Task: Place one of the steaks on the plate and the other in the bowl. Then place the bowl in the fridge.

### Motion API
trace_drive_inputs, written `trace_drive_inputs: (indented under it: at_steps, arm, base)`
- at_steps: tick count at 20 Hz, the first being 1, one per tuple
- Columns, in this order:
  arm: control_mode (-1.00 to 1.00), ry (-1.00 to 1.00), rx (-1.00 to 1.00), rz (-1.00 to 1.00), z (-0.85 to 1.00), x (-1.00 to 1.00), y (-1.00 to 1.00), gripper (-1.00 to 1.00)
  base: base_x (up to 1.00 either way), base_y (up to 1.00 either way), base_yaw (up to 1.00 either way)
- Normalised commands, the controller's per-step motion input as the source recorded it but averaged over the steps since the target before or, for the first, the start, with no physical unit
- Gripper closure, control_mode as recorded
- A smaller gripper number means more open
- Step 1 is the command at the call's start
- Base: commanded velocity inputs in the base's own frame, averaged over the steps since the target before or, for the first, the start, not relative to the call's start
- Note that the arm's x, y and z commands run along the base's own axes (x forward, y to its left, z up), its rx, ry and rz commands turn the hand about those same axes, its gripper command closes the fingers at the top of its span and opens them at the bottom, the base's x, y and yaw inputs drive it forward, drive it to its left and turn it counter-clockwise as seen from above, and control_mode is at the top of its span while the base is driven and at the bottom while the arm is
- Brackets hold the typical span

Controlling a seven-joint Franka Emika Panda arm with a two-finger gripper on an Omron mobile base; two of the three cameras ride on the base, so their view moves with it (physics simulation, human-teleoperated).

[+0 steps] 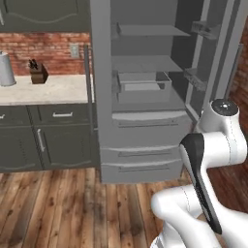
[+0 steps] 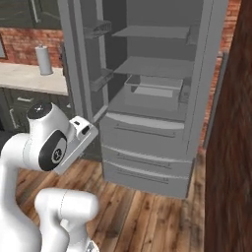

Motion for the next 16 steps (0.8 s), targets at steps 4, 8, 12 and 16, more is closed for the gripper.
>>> trace_drive_inputs:
  at_steps: [4,8,12,16]
  arm:
    - [1.0,0.0,0.0,0.0,0.0,0.0,0.0,1.0]
    - [1.0,0.0,0.0,0.0,0.0,0.0,0.0,1.0]
    - [1.0,0.0,0.0,0.0,0.0,0.0,0.0,1.0]
    - [1.0,0.0,0.0,0.0,0.0,0.0,0.0,1.0]
  base:
    - [-1.0,0.0,0.1]
    - [-1.0,0.0,0.04]
    - [-1.0,0.0,0.0]
    - [-1.0,0.01,0.0]
